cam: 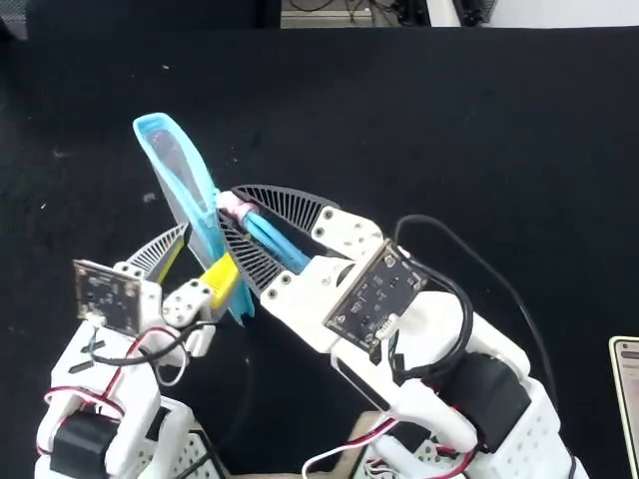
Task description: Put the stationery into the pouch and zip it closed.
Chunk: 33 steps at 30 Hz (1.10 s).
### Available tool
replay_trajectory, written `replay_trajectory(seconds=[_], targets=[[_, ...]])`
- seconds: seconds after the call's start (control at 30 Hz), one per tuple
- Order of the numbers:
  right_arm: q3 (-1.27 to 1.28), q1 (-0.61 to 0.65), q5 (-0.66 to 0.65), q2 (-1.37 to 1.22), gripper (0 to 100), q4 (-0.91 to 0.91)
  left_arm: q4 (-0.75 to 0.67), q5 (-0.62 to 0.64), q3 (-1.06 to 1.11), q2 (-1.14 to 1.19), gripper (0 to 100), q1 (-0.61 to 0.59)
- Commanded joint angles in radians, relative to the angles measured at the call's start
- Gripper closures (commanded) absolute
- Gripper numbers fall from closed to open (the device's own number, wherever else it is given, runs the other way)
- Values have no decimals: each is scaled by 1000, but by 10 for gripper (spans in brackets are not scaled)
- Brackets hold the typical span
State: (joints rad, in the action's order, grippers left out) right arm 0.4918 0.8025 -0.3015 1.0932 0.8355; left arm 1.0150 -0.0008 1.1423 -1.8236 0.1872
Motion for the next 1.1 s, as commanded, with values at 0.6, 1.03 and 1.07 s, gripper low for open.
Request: replay_trajectory(seconds=[0.6, 1.03, 1.07], targets=[[5, -169, -14, 19, 988, -9, 186, -127, -180, -2, 970, 45], [22, -371, -14, -64, 988, -48, 284, -143, -234, -2, 970, 170], [41, -373, -8, -62, 988, -44, 282, -143, -232, -2, 970, 170]])
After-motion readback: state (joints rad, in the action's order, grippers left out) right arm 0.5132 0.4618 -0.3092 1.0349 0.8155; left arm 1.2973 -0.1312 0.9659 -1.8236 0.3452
